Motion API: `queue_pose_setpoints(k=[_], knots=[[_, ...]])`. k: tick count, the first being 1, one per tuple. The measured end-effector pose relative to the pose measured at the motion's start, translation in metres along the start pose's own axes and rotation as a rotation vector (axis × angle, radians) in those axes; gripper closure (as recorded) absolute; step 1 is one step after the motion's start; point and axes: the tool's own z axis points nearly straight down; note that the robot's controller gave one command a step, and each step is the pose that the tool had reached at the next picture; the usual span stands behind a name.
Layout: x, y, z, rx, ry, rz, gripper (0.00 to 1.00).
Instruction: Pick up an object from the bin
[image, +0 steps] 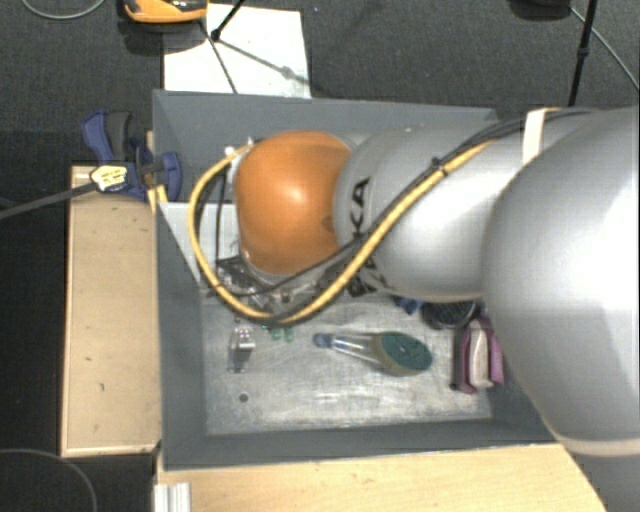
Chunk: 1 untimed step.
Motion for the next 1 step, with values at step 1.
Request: queue_pose_setpoints(k=[1], knots=[[0.0063, -0.1109, 0.099, -0.002, -0.012, -0.121, 0.0]])
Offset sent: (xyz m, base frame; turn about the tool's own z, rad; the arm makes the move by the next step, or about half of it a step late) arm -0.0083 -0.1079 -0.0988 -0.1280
